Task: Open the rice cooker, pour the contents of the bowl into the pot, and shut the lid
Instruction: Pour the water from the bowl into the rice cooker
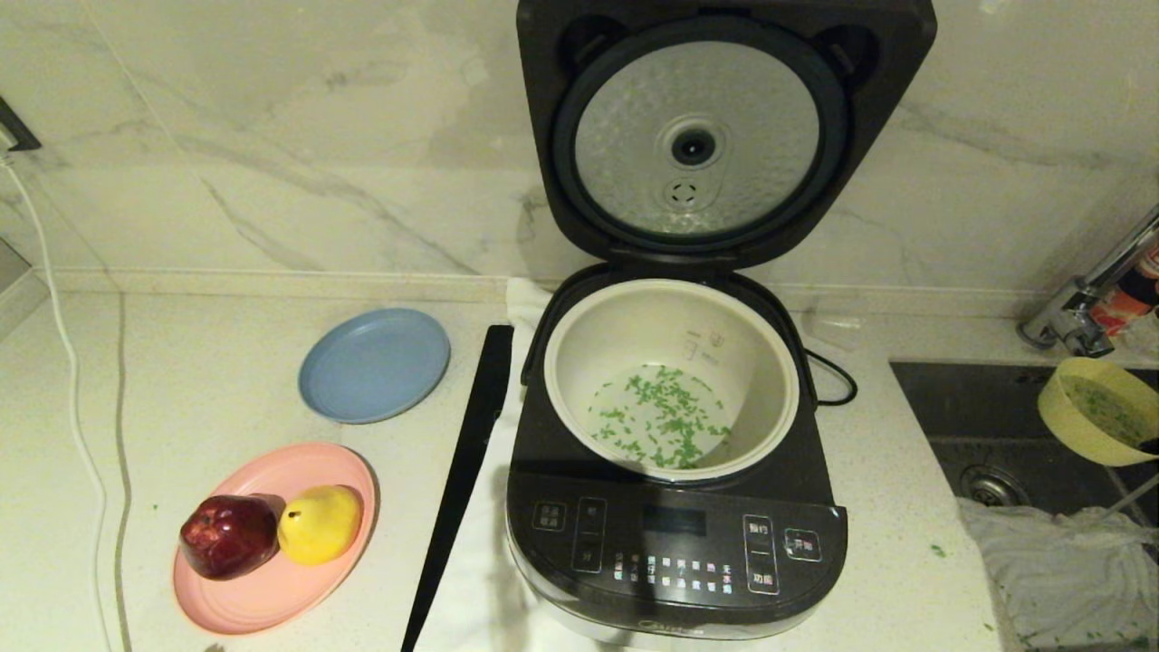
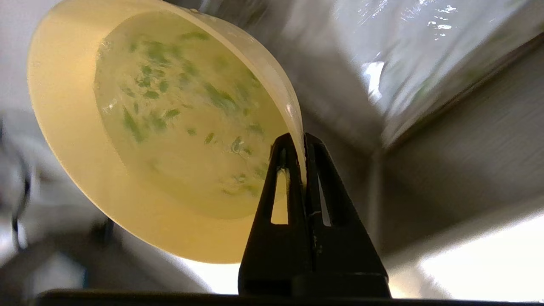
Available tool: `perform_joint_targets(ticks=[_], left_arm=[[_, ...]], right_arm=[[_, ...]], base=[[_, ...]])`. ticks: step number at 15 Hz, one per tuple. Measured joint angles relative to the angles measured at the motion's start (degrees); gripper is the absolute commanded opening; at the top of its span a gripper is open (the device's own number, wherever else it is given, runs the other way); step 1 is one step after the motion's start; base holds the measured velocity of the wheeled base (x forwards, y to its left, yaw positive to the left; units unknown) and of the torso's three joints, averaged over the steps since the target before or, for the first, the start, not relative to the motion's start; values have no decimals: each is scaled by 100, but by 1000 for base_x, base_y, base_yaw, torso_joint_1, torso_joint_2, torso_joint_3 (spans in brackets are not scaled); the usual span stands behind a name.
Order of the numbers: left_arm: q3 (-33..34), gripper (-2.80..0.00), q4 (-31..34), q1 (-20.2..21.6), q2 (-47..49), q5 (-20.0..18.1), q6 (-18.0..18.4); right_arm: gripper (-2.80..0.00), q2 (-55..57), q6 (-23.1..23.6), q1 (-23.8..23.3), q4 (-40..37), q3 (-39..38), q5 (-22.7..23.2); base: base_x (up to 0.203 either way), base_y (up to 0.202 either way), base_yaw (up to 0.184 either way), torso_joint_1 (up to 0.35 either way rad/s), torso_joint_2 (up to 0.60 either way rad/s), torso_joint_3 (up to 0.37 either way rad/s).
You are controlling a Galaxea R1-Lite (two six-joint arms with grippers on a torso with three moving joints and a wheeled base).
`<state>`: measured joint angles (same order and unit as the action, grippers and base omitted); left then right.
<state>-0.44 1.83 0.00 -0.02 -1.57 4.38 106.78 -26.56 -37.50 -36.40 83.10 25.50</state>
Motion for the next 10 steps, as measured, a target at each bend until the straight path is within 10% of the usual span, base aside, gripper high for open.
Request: perform_joint_targets(ticks=[10], left_arm=[[0,-280,1,0,-2,1,-2]], right_arm=[[-280,-1752,-301,3501,-1455,580,-1164]], base=[[0,0,0,0,0,0]])
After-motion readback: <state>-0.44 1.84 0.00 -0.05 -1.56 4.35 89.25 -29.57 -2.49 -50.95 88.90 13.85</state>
